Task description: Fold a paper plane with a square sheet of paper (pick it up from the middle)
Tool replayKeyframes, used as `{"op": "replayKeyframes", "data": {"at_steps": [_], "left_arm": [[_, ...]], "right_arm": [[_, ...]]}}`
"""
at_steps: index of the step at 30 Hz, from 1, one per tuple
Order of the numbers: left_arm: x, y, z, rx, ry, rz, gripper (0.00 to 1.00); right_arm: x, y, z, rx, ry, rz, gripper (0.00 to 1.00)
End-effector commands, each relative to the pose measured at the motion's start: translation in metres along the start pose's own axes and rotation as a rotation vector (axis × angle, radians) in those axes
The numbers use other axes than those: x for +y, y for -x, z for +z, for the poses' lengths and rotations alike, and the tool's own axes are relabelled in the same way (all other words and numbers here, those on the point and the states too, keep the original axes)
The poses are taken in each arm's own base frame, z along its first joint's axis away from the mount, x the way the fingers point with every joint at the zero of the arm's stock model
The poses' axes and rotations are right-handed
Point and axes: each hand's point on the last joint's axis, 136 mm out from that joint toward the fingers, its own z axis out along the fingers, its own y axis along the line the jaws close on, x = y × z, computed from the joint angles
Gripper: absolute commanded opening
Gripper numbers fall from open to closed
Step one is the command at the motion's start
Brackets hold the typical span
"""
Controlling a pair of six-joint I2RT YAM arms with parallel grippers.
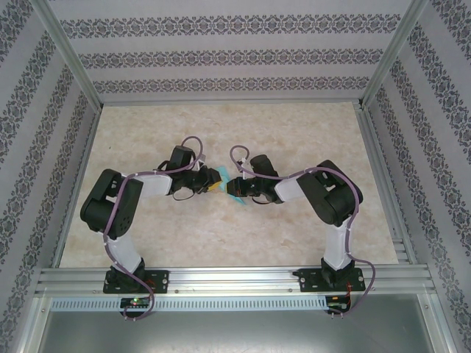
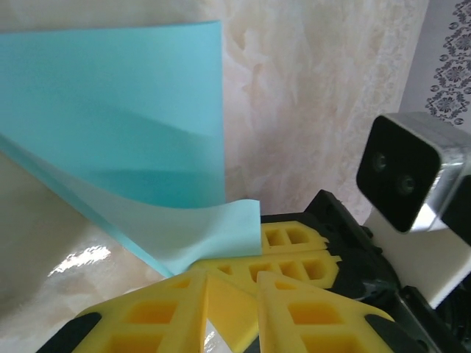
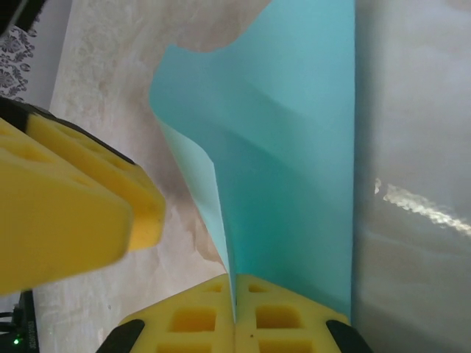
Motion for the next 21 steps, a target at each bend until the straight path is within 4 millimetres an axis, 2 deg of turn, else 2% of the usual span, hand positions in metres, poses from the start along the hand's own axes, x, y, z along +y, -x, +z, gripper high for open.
{"op": "replayKeyframes", "data": {"at_steps": [1,21], "left_arm": [[-0.008,0.000,0.006,0.004,-0.016,0.044,0.26],[0.003,0.006,0.019,0.016,0.009,0.045,0.23]], "right_arm": [[-0.008,0.000,0.004,0.007,0.002,0.039,0.00],[-0.008,-0.003,0.003,0.029,0.015,0.057,0.03]]}}
